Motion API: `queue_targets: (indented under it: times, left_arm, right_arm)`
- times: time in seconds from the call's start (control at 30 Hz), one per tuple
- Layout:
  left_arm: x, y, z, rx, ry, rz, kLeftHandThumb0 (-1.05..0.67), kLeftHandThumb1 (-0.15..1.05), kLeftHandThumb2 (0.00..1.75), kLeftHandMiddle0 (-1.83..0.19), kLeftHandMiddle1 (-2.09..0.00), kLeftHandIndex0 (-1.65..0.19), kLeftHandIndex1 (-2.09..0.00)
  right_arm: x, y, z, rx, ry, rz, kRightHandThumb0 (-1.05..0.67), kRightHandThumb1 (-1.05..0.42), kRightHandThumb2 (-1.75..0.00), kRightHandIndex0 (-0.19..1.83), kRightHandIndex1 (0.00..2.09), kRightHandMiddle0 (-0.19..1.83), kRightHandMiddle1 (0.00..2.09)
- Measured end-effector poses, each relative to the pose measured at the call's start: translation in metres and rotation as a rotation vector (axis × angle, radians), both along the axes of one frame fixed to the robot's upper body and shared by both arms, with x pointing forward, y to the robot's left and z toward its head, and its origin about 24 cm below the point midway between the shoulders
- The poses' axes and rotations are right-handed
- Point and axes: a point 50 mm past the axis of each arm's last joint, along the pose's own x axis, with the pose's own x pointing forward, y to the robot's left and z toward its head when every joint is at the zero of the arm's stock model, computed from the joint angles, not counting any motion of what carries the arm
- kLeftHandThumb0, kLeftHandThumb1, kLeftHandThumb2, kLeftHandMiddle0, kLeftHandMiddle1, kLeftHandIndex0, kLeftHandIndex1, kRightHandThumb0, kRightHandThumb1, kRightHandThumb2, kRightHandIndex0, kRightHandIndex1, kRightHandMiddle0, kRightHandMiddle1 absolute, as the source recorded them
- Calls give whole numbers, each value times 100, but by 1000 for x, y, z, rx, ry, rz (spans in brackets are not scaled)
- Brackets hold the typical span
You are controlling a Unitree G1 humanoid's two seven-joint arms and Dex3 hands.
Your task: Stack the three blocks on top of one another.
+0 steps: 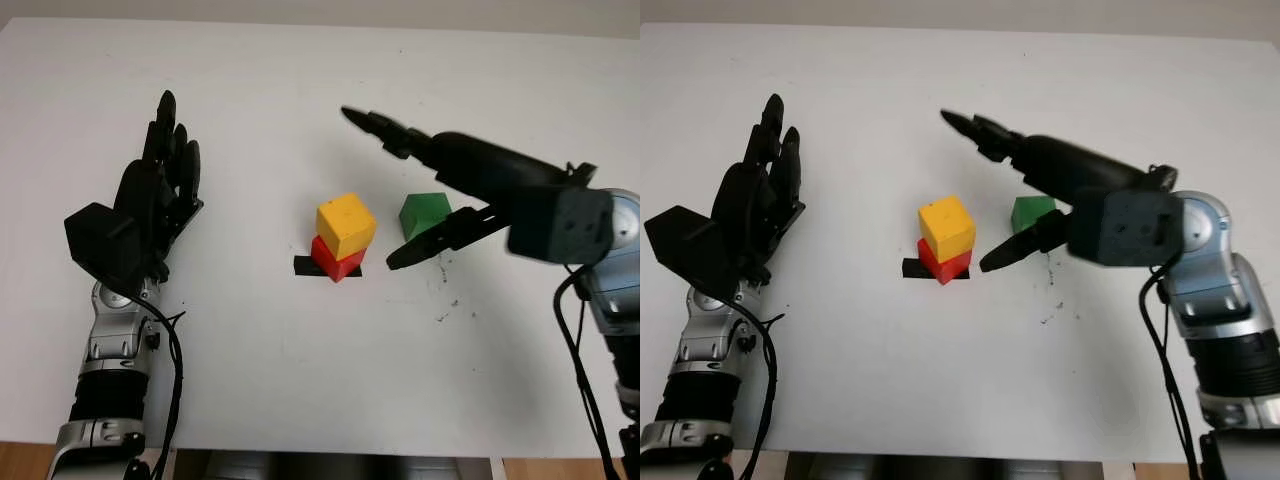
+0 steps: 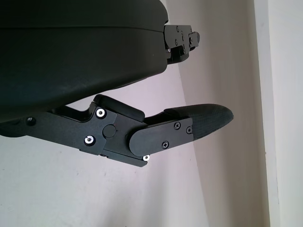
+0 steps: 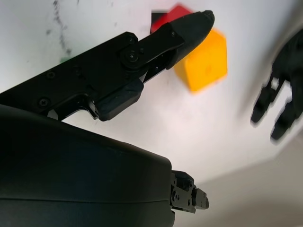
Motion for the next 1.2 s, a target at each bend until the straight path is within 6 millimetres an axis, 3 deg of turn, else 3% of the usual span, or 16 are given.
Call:
queue_targets:
  times: [0.1,0.2,0.33,0.57,0.73,0.77,0.83,0.9,0.97,1.07,1.13,1.2]
  left_arm:
    - [0,0,0,0,0,0,-70,105,64,10,-5,11,-5]
    - [0,0,0,1,1,-4,-70,105,65,11,-4,12,-4]
    - [0,-1,0,2,-5,-17,-69,105,66,12,-5,13,-4]
    - [0,0,-2,-1,-10,-24,-71,105,65,13,-5,15,-4]
    - [0,1,-2,11,-11,-8,-68,105,68,13,-5,13,-5]
    - [0,2,-2,14,-11,-5,-68,105,68,13,-5,12,-6]
    - [0,2,-2,14,-10,-2,-68,105,68,12,-5,12,-6]
    - [0,2,-2,13,-9,-2,-68,105,67,13,-5,12,-5]
    - [0,2,-2,12,-10,-2,-68,105,67,12,-5,12,-6]
    - [0,2,-2,9,-10,-2,-67,105,68,13,-5,12,-5]
    - [0,2,-2,6,-10,-1,-68,105,68,12,-5,12,-5]
    - [0,3,-2,5,-9,-1,-67,105,68,13,-5,13,-5]
  right_arm:
    - [-3,-15,12,-32,-100,-104,-85,-88,-6,-15,2,0,11]
    - [-4,-23,13,-83,-185,-165,-79,-87,-5,-4,8,8,14]
    - [-1,-31,-6,-216,-198,-246,-73,-85,-5,1,10,11,14]
    - [7,-26,-35,-379,-175,-301,-72,-85,-5,20,16,23,15]
    - [13,-22,-50,-408,-196,-335,-71,-81,-5,54,31,45,23]
    - [14,-21,-51,-415,-210,-343,-72,-81,-5,54,43,48,26]
    - [15,-21,-53,-431,-236,-357,-74,-81,-5,3,140,50,33]
    - [15,-21,-54,-447,-250,-368,-76,-81,-6,-13,169,50,35]
    - [16,-20,-55,-467,-266,-373,-79,-83,-6,-18,137,44,35]
    - [16,-20,-56,-488,-264,-374,-80,-85,-5,8,51,39,34]
    - [16,-20,-56,-491,-260,-372,-81,-84,-5,14,30,41,34]
    - [15,-19,-55,-492,-261,-370,-80,-84,-5,17,22,46,36]
